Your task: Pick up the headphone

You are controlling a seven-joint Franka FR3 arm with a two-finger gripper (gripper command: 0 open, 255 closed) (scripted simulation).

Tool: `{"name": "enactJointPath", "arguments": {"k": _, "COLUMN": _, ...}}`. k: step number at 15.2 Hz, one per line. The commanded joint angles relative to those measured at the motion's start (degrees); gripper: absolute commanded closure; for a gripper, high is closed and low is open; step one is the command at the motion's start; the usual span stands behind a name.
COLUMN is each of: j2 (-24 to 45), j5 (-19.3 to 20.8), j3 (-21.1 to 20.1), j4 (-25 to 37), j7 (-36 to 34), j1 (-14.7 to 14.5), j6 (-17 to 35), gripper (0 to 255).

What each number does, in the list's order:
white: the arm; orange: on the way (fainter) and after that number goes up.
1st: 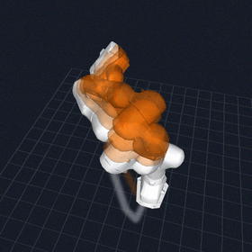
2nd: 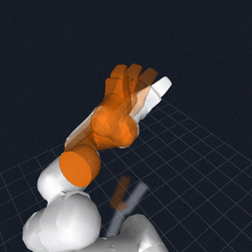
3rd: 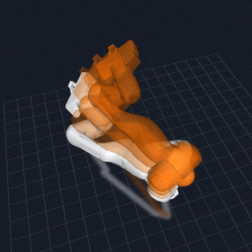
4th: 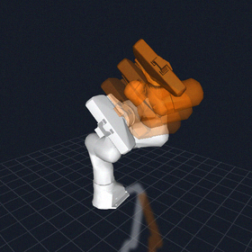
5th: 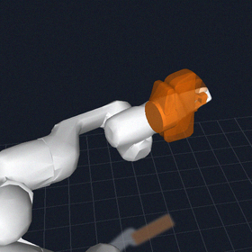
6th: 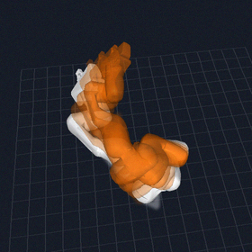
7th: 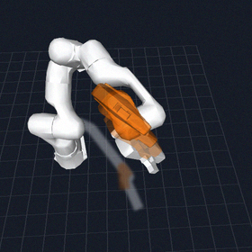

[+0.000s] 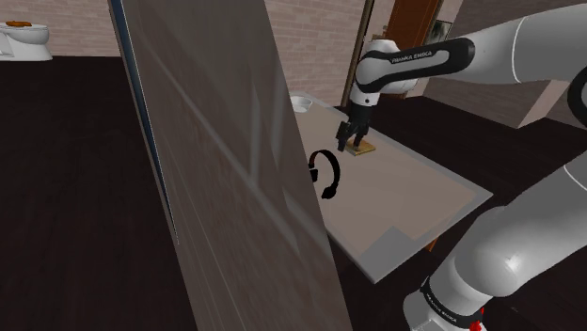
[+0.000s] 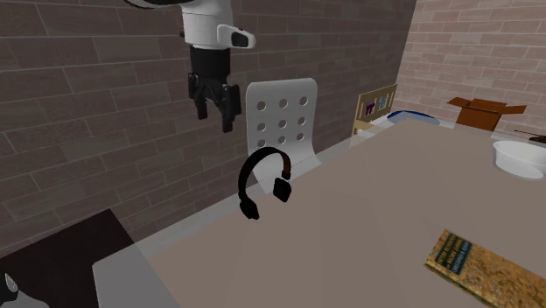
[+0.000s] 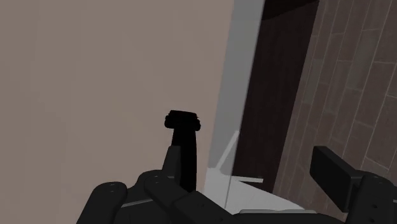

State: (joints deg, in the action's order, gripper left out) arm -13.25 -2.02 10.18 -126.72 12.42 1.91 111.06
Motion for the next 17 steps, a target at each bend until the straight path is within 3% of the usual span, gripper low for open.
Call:
{"name": "enactJointPath", "arguments": {"k": 1, "j2": 4.7, "j5": -0.9, "j3": 0.8, "j4": 2.7, "j7": 1.1, "j1": 0.1, "j6": 1.9, "gripper": 0}}
{"name": "enactJointPath", "arguments": {"k": 8, "j2": 20.1, "j5": -4.9, "j3": 2.4, "j4": 13.6, "j7": 4.9, "j1": 1.4, "j6": 5.6, "gripper": 0}}
{"name": "enactJointPath", "arguments": {"k": 17, "j2": 22.6, "j5": -5.9, "j3": 2.2, "j4": 10.7, "j7": 5.8, "j1": 1.6, "j6": 10.9, "gripper": 0}}
